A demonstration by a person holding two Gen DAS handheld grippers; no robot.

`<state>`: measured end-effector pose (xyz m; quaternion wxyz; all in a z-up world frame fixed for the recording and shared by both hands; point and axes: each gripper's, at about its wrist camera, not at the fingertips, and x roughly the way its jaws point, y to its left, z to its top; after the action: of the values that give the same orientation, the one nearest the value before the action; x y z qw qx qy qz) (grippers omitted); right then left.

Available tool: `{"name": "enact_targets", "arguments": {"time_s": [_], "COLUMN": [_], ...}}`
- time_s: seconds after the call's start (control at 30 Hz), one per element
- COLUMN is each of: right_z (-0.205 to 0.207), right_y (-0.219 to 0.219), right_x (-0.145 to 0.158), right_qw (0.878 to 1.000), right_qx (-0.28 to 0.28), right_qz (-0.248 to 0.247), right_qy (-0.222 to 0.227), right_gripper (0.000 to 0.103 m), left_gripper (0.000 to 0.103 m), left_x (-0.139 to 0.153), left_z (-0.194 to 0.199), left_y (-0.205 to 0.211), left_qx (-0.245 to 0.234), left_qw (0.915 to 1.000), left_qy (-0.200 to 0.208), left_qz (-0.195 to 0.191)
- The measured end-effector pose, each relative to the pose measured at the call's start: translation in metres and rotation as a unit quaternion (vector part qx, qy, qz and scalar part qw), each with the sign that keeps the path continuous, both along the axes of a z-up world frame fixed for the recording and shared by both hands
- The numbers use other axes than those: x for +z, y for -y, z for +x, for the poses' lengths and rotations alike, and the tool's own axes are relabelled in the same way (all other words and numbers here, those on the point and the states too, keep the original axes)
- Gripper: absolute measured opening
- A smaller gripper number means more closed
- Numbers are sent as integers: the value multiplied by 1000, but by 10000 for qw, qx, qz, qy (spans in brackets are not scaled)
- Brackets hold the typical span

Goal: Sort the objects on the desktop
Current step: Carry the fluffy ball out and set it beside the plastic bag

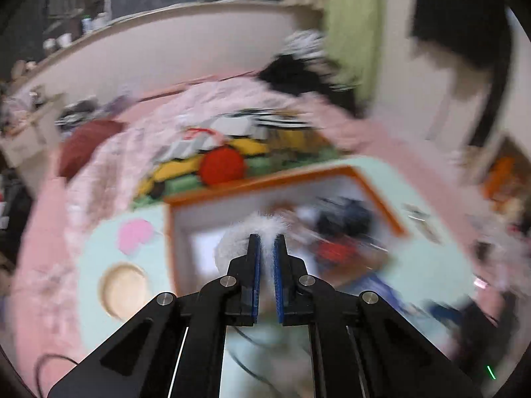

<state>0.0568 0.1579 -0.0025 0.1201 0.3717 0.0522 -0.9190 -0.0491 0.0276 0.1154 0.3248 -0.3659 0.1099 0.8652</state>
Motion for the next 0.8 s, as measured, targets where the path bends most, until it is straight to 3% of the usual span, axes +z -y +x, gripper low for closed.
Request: {"name": "enact_targets", "arguments": {"time_s": [0.07,0.2,0.27,0.3,0.33,0.47,0.53,0.7,0.8], "right_z": [0,0,0,0,0,0,1,1,1], "right_y": [0,0,0,0,0,0,0,0,-1], "right_x": [0,0,0,0,1,1,1,1,1], "right_qw": [10000,10000,10000,10000,10000,10000,10000,10000,10000], "right_qx": [0,-1,-1,-2,-1,-3,-5,-5,-5], "right_qz": [1,0,-2,-3,-4,-4,-5,-5,-6], "right_qy": [0,-2,-3,-3,-4,-5,-6,-7,-8], "right_gripper": [103,103,103,103,103,103,103,103,103], "left_gripper": [8,13,36,63,75,76,81,83,83], "left_x": [-8,-34,-43,-47,-48,-33,-28,-61,-94], "left_z": [28,48,48,46,45,57,66,107,114], "left_y": [3,-3,-9,-10,-10,13,30,48,41], "left_qx": [-260,-556,-590,-505,-365,-108,-67,-276,-281], "left_qw": [9995,9970,9967,9974,9983,9973,9971,9988,9978], "left_qy": [133,429,438,399,295,-167,-225,-365,-131], "left_qz": [103,310,330,309,332,710,730,-193,-591]}}
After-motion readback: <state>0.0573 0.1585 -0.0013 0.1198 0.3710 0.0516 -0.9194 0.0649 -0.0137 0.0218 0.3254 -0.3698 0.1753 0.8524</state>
